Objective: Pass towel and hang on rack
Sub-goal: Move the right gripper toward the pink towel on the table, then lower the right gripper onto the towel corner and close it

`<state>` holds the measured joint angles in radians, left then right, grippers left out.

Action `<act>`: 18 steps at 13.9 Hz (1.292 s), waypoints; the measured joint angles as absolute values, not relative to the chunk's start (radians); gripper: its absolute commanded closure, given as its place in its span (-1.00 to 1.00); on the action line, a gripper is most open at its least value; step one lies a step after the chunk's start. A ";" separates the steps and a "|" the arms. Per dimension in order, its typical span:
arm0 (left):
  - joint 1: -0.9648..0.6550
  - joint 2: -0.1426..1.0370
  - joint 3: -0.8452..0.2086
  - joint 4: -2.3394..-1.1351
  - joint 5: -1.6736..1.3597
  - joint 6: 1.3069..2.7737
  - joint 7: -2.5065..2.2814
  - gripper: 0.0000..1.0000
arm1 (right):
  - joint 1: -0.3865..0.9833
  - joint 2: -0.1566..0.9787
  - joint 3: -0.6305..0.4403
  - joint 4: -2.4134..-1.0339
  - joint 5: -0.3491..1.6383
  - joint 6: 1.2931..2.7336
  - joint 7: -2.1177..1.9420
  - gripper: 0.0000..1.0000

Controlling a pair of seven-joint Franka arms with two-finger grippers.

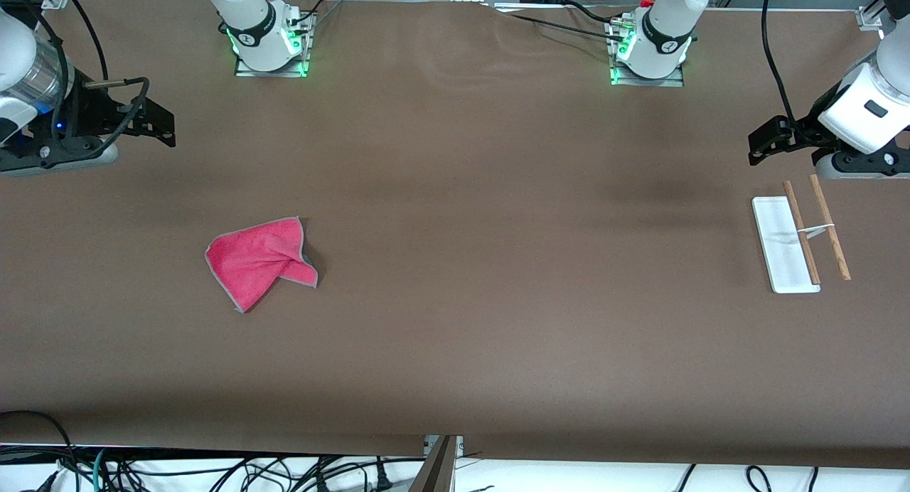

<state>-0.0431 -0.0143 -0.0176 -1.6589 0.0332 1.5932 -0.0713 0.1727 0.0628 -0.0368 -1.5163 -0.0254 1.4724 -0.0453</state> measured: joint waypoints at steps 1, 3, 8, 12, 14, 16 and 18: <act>-0.043 -0.014 -0.018 -1.659 0.033 1.593 -0.071 -1.00 | 0.173 0.068 -0.037 -1.518 -0.028 1.472 -0.045 -1.00; -0.043 -0.014 -0.018 -1.659 0.033 1.593 -0.071 -1.00 | 0.173 0.078 -0.036 -1.519 -0.040 1.473 -0.045 -1.00; -0.043 -0.014 -0.018 -1.659 0.033 1.593 -0.071 -1.00 | 0.167 0.154 -0.047 -1.578 -0.062 1.592 -0.045 -1.00; -0.043 -0.014 -0.018 -1.659 0.033 1.593 -0.071 -1.00 | 0.157 0.248 -0.086 -1.702 -0.067 1.794 -0.045 -1.00; -0.043 -0.014 -0.018 -1.659 0.033 1.593 -0.071 -1.00 | 0.147 0.296 -0.099 -1.722 -0.067 1.849 -0.046 -1.00; -0.043 -0.014 -0.018 -1.659 0.033 1.593 -0.071 -1.00 | 0.131 0.348 -0.103 -1.735 -0.067 1.913 -0.046 -1.00; -0.043 -0.014 -0.018 -1.659 0.033 1.593 -0.071 -1.00 | 0.114 0.400 -0.105 -1.774 -0.067 2.020 -0.046 -0.99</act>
